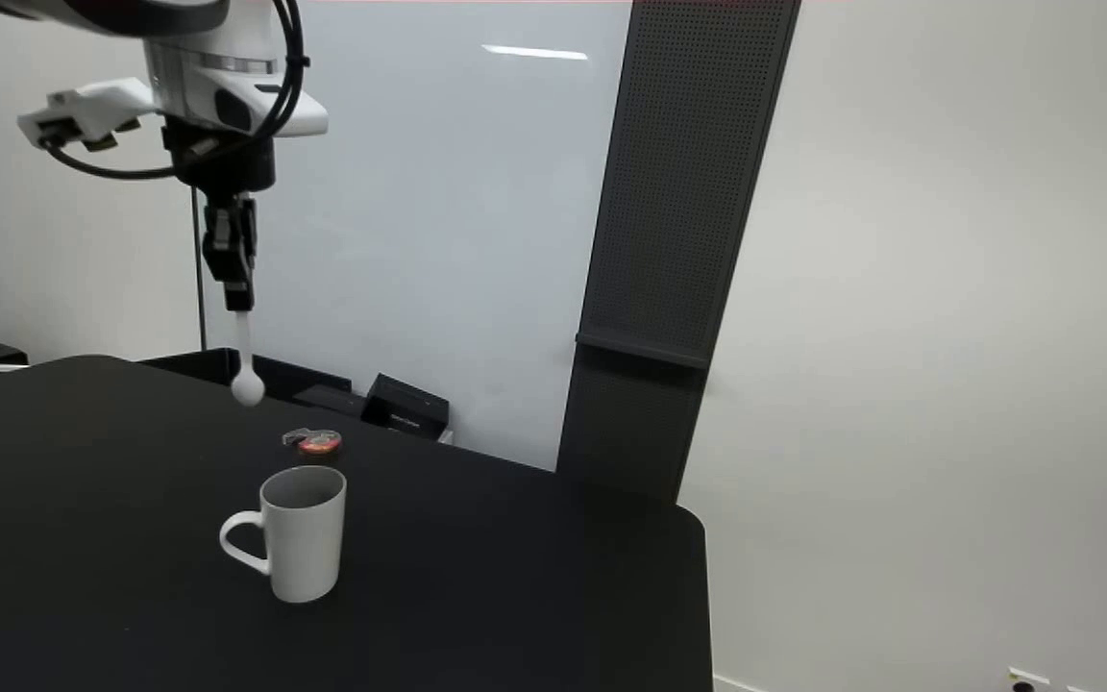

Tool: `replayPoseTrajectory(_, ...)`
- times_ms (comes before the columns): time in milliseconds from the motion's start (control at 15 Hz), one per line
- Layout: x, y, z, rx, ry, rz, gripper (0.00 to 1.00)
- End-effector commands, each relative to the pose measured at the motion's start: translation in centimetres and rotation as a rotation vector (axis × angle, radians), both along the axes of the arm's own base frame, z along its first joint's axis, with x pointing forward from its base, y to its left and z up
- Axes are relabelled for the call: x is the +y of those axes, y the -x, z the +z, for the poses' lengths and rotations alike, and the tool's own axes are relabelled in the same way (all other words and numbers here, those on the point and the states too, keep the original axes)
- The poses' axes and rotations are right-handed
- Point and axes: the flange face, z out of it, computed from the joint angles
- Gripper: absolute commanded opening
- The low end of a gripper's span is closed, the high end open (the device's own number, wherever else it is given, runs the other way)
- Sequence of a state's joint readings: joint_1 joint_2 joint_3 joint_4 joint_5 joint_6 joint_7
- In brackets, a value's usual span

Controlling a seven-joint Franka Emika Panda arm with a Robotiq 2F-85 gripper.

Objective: Take the spoon out of the cup and put it on the table

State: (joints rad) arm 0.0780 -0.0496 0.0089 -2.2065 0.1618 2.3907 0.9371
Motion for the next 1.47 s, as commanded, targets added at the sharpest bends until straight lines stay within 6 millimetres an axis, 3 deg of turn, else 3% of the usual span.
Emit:
replayPoseTrajectory(0,2.3,2.8,1.1,0.007,-0.074,0.107,0.01)
replayPoseTrajectory(267,4.9,5.6,-3.8,-0.097,-0.009,0.163,0.01)
replayPoseTrajectory(800,10.3,10.2,-7.6,-0.473,-0.046,0.056,0.01)
replayPoseTrajectory(1067,10.4,12.2,-14.7,-0.501,-0.039,0.010,0.01)
replayPoseTrajectory(1133,10.3,10.8,-12.3,-0.473,-0.042,0.001,0.01)
replayPoseTrajectory(1200,10.4,10.8,-14.1,-0.446,-0.034,-0.008,0.01)
replayPoseTrajectory(1400,10.4,10.3,-15.2,-0.409,-0.024,-0.027,0.01)
